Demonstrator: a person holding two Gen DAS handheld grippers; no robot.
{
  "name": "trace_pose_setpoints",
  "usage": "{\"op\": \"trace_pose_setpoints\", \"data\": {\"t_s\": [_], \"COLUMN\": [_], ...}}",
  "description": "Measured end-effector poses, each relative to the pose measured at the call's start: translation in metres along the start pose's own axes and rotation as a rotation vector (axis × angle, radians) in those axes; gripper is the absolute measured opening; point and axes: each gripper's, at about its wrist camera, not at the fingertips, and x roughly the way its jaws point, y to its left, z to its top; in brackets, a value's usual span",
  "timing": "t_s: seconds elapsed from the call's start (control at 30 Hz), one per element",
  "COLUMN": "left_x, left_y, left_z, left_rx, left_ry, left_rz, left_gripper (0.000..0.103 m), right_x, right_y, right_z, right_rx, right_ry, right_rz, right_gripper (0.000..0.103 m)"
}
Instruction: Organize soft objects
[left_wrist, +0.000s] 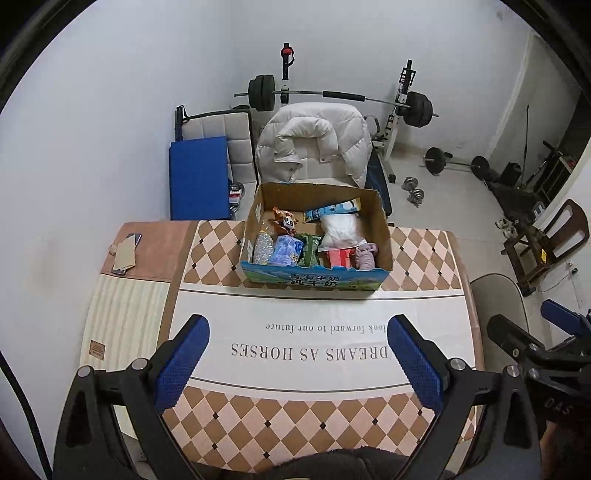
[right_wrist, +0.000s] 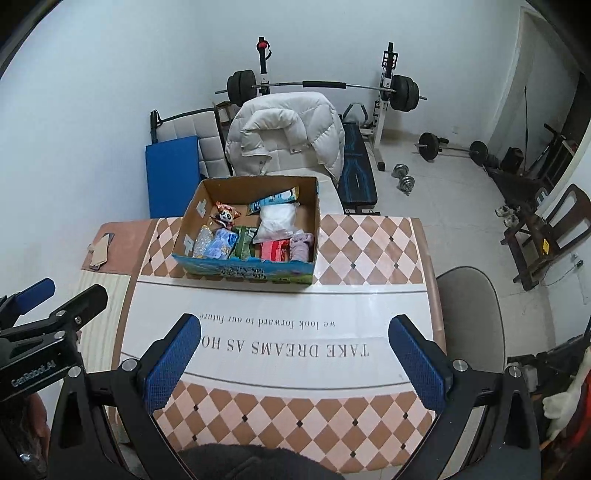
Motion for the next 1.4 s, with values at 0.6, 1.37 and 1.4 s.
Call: {"op": "trace_pose_setpoints", "data": {"t_s": [0.6, 1.37, 1.4], "left_x": [0.005, 0.016, 0.015], "left_y": [0.0, 0.003, 0.004], "left_z": [0.023, 0.037, 0.037], "left_rx": [-0.012, 0.002, 0.003], "left_ry": [-0.111, -0.115, -0.115], "left_rz": [0.073, 0.063, 0.063], "left_gripper": [0.103, 0.103, 0.103], "right_x": [0.0, 0.004, 0.003], "right_y": [0.002, 0.014, 0.014], "right_z": [0.028, 0.053, 0.053], "right_rx": [-0.015, -0.023, -0.024], "right_ry": [-0.104, -0.137, -0.138], "right_rz": [-0.134, -0.173, -0.174], "right_gripper": [0.103, 0.103, 0.103]}}
